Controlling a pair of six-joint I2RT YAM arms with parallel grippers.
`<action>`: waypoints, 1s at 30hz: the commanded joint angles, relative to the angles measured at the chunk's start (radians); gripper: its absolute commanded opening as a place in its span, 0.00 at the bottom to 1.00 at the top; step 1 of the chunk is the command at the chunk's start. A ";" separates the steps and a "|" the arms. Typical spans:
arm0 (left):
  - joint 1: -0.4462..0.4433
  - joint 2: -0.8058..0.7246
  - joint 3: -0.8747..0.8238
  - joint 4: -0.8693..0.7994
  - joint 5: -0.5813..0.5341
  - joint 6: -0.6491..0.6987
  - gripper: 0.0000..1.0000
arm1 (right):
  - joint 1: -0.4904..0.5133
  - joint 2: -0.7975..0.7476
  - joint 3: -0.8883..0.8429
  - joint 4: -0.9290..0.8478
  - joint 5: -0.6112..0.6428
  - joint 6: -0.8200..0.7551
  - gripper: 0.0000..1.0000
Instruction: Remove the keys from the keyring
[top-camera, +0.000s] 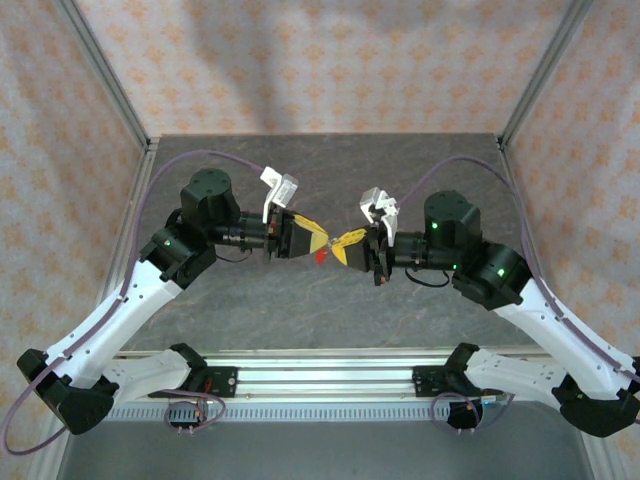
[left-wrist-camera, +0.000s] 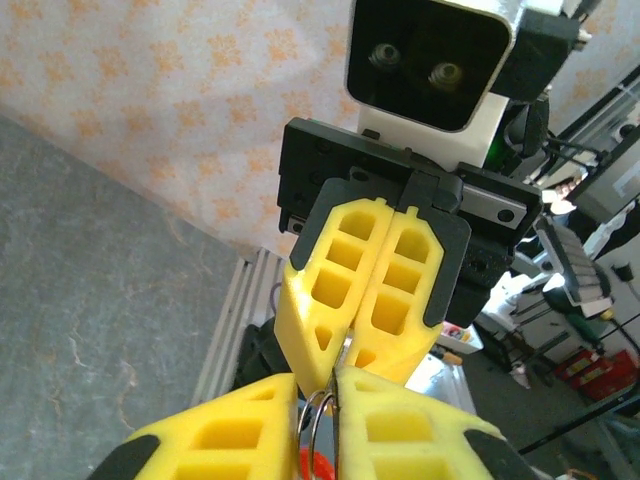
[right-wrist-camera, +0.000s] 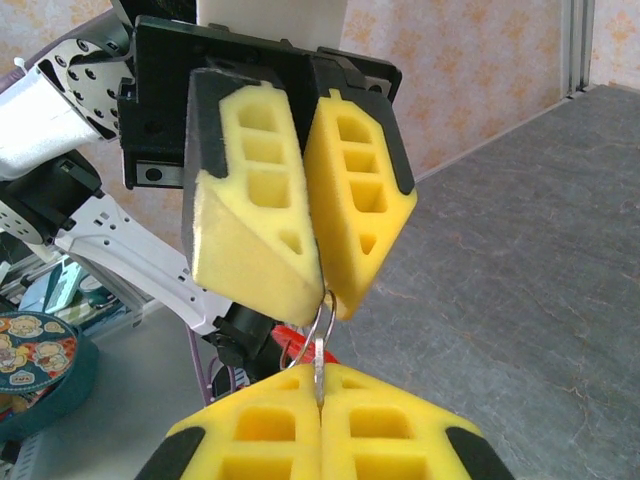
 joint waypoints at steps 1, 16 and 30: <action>-0.006 -0.009 0.008 0.056 0.043 -0.013 0.10 | -0.011 -0.005 0.038 0.008 -0.014 0.008 0.00; 0.009 -0.090 -0.149 0.423 -0.139 -0.241 0.00 | -0.016 -0.119 -0.153 0.269 0.031 0.065 0.00; 0.012 -0.105 -0.156 0.389 -0.166 -0.214 0.29 | -0.008 -0.124 -0.147 0.229 0.087 0.068 0.00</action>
